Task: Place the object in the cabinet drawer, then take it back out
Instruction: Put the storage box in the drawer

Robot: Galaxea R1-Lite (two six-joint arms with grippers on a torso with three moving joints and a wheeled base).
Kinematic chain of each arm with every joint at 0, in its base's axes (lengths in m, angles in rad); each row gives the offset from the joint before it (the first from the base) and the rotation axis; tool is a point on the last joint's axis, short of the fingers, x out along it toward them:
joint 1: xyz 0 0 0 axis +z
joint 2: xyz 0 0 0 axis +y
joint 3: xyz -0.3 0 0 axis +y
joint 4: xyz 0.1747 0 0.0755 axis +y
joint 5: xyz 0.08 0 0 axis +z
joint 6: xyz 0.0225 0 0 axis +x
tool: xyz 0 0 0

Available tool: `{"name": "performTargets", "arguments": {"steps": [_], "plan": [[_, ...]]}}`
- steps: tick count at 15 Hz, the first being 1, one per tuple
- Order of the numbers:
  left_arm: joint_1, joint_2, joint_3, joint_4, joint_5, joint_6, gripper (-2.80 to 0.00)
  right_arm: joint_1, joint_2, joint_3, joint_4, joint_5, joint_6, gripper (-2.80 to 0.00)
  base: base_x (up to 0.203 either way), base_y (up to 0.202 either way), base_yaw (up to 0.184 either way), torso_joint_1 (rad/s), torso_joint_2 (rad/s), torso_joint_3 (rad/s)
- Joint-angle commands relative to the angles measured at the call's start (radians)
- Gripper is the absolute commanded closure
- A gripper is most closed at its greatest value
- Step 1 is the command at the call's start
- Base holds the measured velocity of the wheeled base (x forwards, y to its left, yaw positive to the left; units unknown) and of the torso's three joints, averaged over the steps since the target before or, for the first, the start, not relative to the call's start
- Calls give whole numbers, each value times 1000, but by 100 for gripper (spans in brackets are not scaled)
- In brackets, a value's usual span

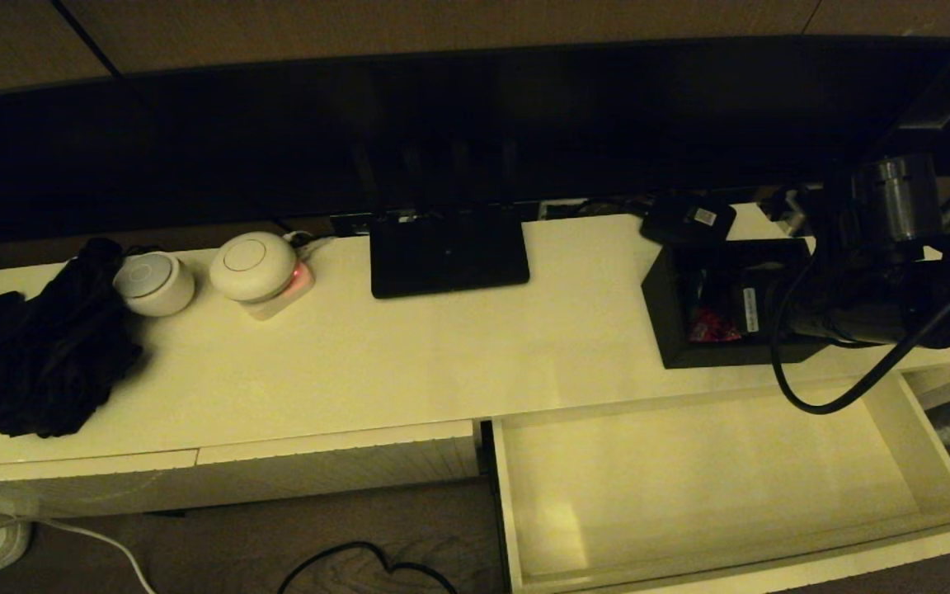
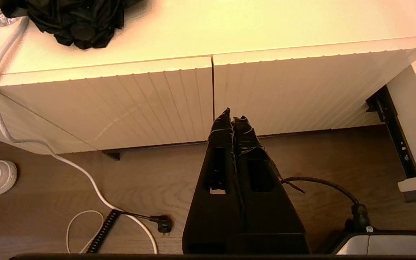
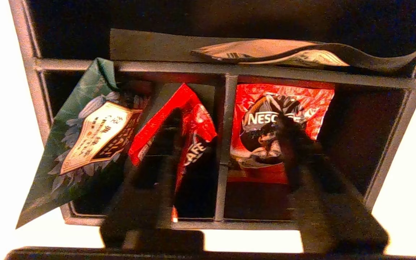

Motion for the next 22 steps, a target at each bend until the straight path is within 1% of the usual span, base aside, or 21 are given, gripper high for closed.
{"name": "performTargets", "arguments": {"steps": [1, 11, 15, 18, 22], "plan": [[0, 0, 3, 0, 1, 0, 0, 0, -7, 2, 1, -2, -1, 0, 0, 0, 0, 0, 0, 0], [0, 0, 3, 0, 1, 0, 0, 9, -11, 31, -51, -1, -7, 0, 0, 0, 0, 0, 0, 0], [0, 0, 3, 0, 1, 0, 0, 8, -20, 30, -102, -7, -52, 0, 0, 0, 0, 0, 0, 0], [0, 0, 3, 0, 1, 0, 0, 8, -34, 19, -104, -13, -58, 0, 0, 0, 0, 0, 0, 0], [0, 0, 3, 0, 1, 0, 0, 8, -64, 39, -98, -11, -59, 0, 0, 0, 0, 0, 0, 0]]}}
